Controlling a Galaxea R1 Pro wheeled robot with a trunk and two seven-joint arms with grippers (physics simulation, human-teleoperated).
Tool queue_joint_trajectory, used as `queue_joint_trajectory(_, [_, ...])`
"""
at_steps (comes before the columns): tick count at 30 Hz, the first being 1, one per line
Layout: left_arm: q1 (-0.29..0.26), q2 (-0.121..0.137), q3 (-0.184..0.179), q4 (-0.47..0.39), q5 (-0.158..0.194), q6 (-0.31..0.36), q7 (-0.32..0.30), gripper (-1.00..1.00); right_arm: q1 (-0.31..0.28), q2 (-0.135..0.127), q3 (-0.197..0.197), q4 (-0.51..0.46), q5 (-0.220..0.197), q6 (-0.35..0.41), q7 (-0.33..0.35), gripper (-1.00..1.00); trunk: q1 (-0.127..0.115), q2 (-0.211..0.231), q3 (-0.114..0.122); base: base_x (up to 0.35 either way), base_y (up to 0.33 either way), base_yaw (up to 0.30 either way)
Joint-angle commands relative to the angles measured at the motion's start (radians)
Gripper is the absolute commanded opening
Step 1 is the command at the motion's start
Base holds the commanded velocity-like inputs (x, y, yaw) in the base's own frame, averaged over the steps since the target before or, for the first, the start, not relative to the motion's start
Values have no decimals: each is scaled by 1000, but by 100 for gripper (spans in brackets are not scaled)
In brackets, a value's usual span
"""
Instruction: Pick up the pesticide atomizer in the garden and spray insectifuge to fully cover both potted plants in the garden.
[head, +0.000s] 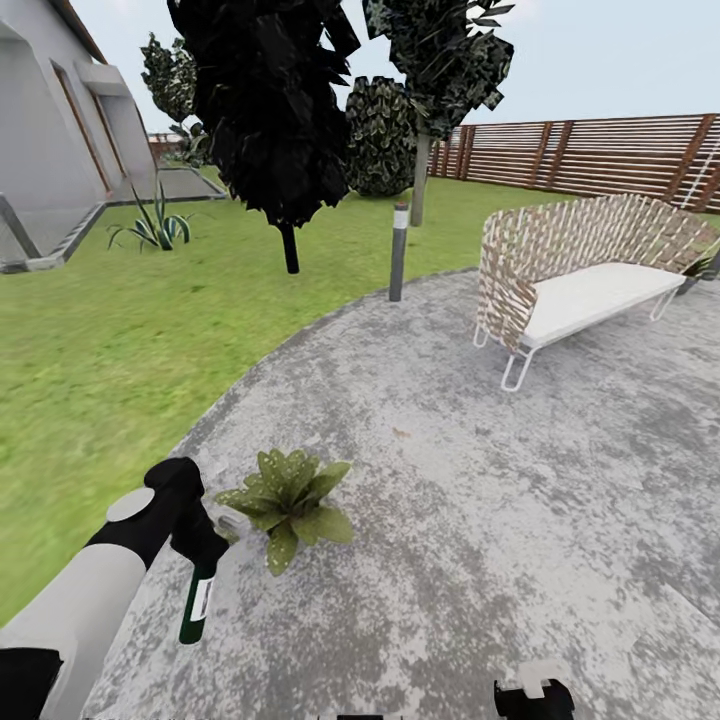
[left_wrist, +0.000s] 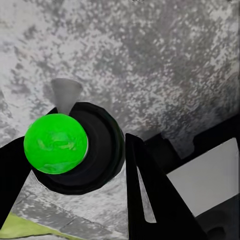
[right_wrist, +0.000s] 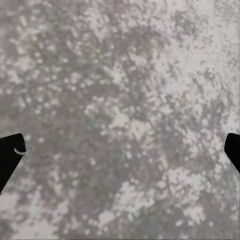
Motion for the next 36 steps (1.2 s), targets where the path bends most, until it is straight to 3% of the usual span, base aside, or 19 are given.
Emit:
queue_joint_trajectory(1, [1,0,-3,-1,-8,10,-10,-100,0,0,-8,1,11,-3,-2,100,0,0,-1,123,-190,169])
queue_joint_trajectory(7, [7,0,-1,0,-7,10,-11,-100,0,-11,-5,8,16,-5,2,100,0,0,-1,46,-250,37])
queue_joint_trajectory(19, [8,3,4,7,-7,10,-11,-100,0,-8,-5,5,13,-4,-1,100,0,0,-1,-58,-265,20])
queue_joint_trajectory(20, [8,4,12,8,-7,10,-11,-100,0,-8,-6,4,12,-4,0,100,0,0,-1,-8,-136,245])
queue_joint_trajectory(21, [12,4,51,10,-10,9,-8,-100,0,-7,-6,4,12,-4,-1,100,0,0,-1,85,-23,271])
queue_joint_trajectory(22, [16,5,57,10,-12,9,-4,-100,0,-7,-7,4,12,-4,-1,100,0,0,-1,46,-9,274])
queue_joint_trajectory(28, [19,4,61,11,-12,9,-1,-100,0,-7,-7,4,12,-5,-1,100,0,0,-1,8,-2,276])
queue_joint_trajectory(36, [19,1,62,12,-5,9,1,-100,0,-7,-7,6,12,-3,-1,100,0,0,-1,274,-29,37])
